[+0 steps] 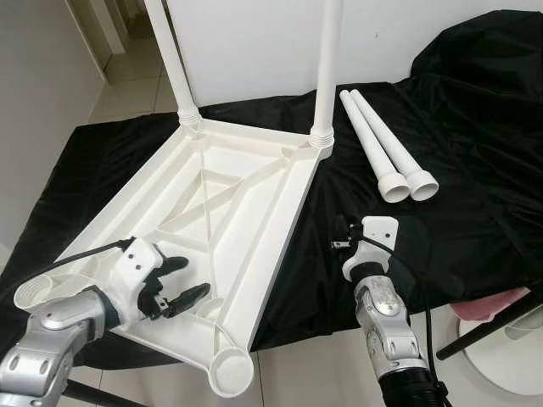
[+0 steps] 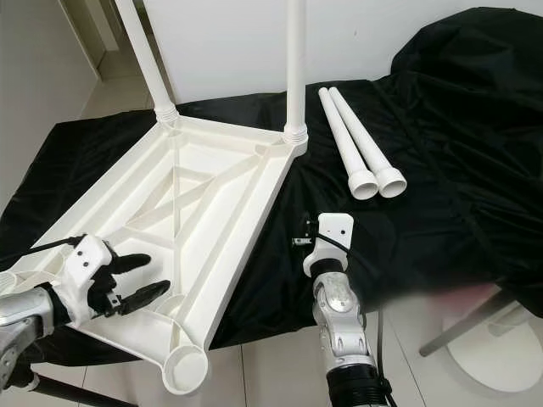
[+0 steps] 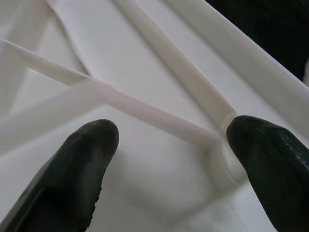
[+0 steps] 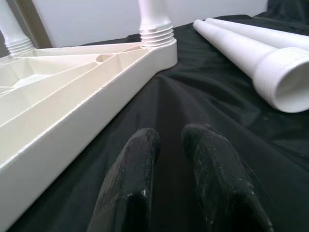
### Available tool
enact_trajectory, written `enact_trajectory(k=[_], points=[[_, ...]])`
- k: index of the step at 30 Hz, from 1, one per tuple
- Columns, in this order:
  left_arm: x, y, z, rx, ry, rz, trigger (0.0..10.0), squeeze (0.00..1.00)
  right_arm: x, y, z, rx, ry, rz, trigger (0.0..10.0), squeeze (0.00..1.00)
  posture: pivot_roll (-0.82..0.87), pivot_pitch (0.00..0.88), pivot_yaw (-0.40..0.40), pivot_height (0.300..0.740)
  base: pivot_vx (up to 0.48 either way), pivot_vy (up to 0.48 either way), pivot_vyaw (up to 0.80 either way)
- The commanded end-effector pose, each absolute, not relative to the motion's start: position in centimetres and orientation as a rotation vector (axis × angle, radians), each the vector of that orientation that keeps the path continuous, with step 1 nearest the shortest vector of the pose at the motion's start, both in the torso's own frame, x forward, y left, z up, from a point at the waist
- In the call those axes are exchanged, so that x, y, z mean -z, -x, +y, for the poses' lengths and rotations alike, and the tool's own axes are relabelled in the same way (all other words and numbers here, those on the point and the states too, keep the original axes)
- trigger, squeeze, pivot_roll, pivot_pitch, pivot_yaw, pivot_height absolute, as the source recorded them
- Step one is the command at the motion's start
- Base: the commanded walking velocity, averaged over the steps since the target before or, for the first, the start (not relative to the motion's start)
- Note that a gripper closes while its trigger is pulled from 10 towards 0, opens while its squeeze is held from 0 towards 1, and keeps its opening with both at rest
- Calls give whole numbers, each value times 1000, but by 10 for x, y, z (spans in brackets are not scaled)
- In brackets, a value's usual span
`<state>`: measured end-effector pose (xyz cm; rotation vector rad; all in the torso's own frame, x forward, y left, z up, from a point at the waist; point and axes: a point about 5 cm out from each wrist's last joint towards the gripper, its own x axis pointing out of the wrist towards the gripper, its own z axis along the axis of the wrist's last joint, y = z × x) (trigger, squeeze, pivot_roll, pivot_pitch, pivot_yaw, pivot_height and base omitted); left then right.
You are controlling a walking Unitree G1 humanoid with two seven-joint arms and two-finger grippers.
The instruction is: Building children table
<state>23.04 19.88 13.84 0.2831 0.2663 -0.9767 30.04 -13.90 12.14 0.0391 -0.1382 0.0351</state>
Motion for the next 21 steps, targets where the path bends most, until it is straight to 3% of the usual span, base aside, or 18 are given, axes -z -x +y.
enact_trajectory(k=[1, 2, 13, 21], points=[[-134, -218, 197, 1132, -263, 344, 10000, 141, -116, -298, -139, -43, -32, -116, 10000, 0, -6, 53, 86, 740, 0, 0, 0], [-131, -211, 199, 1170, -264, 391, 10000, 0, -116, -298, -140, -44, -27, -114, 10000, 0, -6, 53, 86, 740, 0, 0, 0], [-129, -200, 214, 1194, -324, 474, 10000, 0, -117, -299, -142, -64, -11, -113, 10000, 0, -1, 43, 71, 740, 0, 0, 0], [-128, -216, 211, 1128, -405, 431, 10000, 0, -119, -303, -140, -70, -10, -118, 10000, 0, -5, 38, 70, 740, 0, 0, 0]])
